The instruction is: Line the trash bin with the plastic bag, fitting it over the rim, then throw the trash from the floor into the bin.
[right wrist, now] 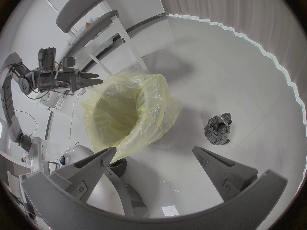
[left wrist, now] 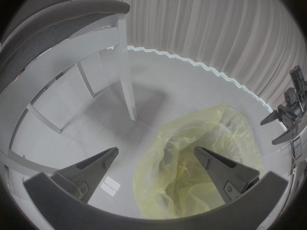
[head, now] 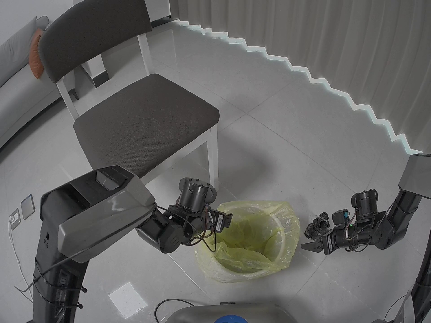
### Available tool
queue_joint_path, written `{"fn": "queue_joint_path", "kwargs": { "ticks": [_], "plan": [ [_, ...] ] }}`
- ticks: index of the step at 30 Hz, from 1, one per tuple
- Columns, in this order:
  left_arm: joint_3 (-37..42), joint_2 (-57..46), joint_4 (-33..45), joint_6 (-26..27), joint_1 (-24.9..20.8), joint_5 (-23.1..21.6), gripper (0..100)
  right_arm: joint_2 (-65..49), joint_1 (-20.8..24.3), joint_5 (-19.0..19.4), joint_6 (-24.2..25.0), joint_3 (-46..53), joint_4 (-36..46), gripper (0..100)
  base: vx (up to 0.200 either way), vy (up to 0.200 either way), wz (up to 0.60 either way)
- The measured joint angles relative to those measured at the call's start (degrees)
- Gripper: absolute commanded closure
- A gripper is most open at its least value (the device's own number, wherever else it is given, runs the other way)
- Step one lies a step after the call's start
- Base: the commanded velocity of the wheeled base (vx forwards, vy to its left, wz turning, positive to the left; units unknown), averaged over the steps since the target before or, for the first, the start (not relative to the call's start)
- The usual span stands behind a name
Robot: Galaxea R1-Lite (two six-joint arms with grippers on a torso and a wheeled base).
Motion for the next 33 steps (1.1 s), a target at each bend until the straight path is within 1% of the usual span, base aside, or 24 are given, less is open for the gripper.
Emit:
{"fn": "queue_joint_path", "kwargs": {
  "ticks": [3, 7, 12, 13, 18, 21, 24, 26, 33],
  "plan": [
    [3.5, -1.8, -1.3, 0.0, 0.1, 0.1, 0, 1.0, 0.1, -0.2, 0.0, -0.4, -0.8, 0, 0.000, 0.000, 0.00],
    [10.4, -3.8, -6.1, 0.3, 0.3, 0.2, 0, 2.5, 0.3, -1.4, 0.0, -0.7, -3.6, 0, 0.000, 0.000, 0.00],
    [20.1, -5.7, -14.2, 0.7, 0.6, 0.3, 0, 5.7, 1.2, -4.8, 0.1, -0.8, -11.3, 0, 0.000, 0.000, 0.00],
    [23.3, -6.3, -16.8, 0.9, 0.7, 0.3, 0, 7.0, 1.5, -5.5, 0.2, -0.8, -13.5, 0, 0.000, 0.000, 0.00],
    [29.1, -7.9, -19.8, 1.5, 0.9, 0.4, 0, 8.7, 2.0, -6.3, 0.5, -2.6, -13.2, 0, 0.000, 0.000, 0.00],
    [30.3, -8.7, -20.1, 1.6, 1.0, 0.4, 0, 8.7, 2.2, -6.4, 0.6, -5.3, -8.4, 0, 0.000, 0.000, 0.00],
    [30.7, -9.3, -20.1, 1.7, 1.0, 0.4, 0, 7.9, 2.2, -6.1, 1.0, -9.3, 0.5, 0, 0.000, 0.000, 0.00],
    [30.9, -9.5, -20.0, 1.8, 1.1, 0.4, 0, 7.3, 2.2, -5.8, 1.5, -13.3, 5.8, 0, 0.000, 0.000, 0.00],
    [30.8, -9.1, -20.0, 2.9, 2.1, 0.5, 0, 5.6, 2.2, -5.2, 3.0, -27.3, 20.0, 0, 0.000, 0.000, 0.00]
  ]
}}
